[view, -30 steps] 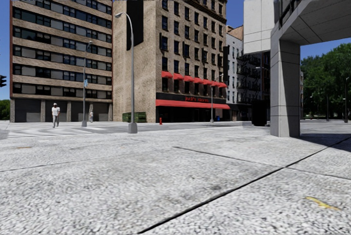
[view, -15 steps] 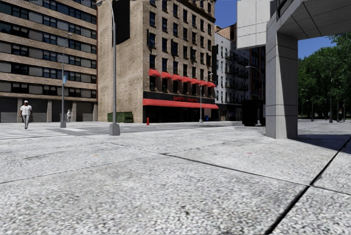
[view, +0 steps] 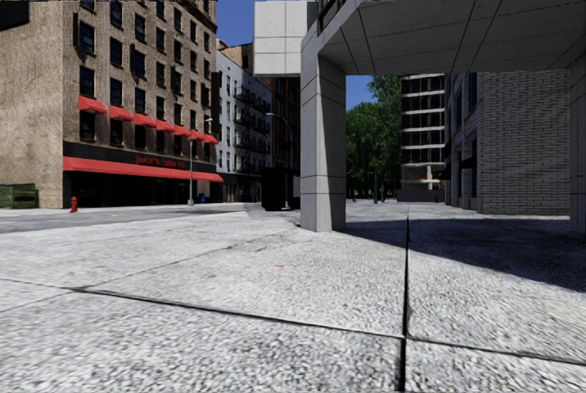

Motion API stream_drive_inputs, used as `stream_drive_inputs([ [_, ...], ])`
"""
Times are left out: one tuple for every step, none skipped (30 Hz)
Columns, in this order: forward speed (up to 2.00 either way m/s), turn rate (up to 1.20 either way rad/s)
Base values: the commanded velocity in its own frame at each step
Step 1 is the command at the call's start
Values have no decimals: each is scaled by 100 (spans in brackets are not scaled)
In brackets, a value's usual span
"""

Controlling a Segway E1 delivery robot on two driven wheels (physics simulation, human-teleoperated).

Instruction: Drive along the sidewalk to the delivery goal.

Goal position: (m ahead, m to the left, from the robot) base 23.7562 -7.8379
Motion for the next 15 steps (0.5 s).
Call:
stream_drive_inputs([
  [180,-2],
  [180,0],
  [180,0],
  [180,0],
  [180,0],
  [180,0],
  [180,0],
  [180,0],
  [180,0],
  [180,0],
  [180,0],
  [180,0],
  [180,0],
  [180,0],
  [180,0],
])
